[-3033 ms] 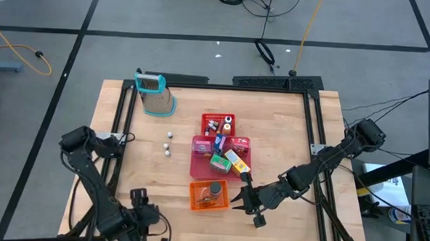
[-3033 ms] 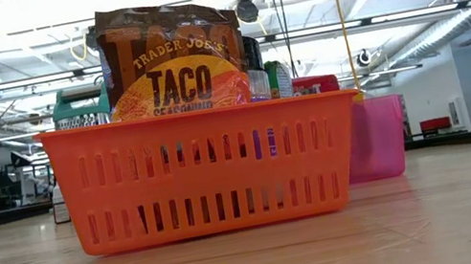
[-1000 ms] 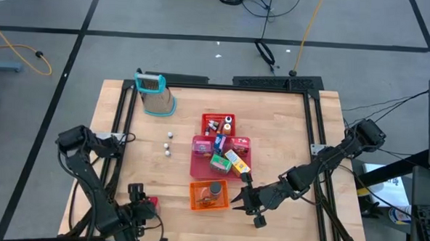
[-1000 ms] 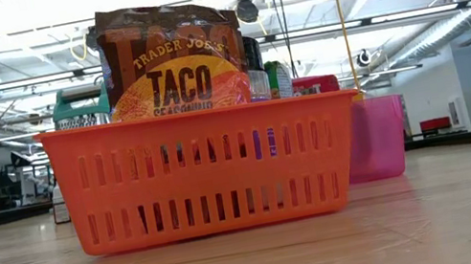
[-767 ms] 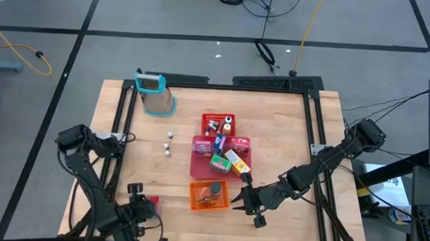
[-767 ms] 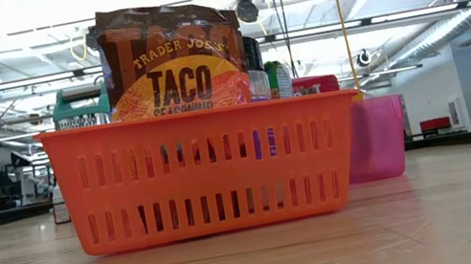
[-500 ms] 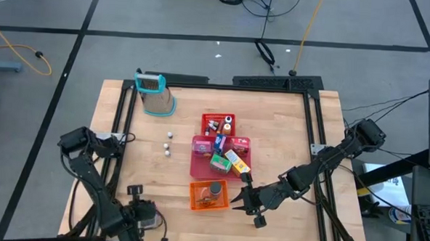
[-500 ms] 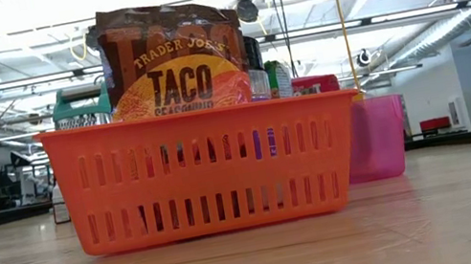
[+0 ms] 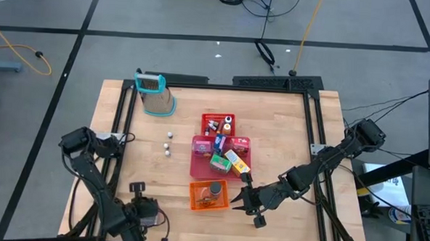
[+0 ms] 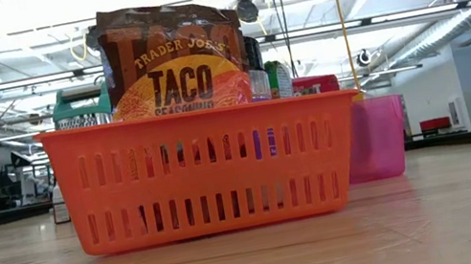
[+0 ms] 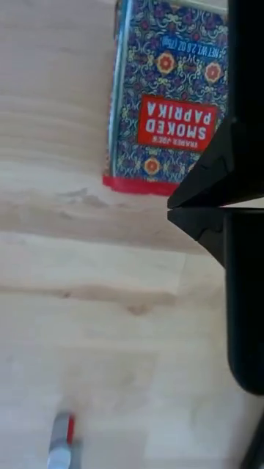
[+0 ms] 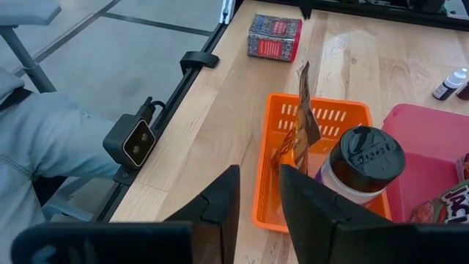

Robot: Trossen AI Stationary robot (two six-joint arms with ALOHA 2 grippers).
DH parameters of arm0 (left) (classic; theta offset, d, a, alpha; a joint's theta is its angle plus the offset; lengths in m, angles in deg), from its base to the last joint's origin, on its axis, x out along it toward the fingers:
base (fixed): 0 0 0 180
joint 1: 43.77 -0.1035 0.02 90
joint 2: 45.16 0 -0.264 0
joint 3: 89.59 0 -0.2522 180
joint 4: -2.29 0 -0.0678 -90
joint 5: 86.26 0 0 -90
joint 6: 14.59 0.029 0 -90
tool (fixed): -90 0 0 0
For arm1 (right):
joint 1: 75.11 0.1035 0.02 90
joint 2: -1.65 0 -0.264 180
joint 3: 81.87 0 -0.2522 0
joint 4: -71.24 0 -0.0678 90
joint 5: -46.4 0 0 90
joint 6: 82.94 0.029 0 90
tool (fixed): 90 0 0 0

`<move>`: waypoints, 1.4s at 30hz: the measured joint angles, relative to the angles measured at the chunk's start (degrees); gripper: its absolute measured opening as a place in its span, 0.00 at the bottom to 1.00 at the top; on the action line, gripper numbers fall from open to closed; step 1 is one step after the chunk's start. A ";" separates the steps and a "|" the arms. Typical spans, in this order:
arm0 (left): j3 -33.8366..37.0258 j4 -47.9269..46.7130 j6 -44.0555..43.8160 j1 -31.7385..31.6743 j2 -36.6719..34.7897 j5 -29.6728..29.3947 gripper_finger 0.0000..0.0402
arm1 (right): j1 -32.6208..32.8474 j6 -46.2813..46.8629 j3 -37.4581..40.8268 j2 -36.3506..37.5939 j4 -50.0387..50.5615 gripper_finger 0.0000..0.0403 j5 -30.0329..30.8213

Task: Pick & Place Kitchen Items
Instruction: Put the red seasoning can into the orange bin

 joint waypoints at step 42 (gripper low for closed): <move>-8.05 6.99 -36.86 -2.25 -0.22 3.90 0.92 | -0.02 0.01 0.00 0.00 0.02 0.22 0.00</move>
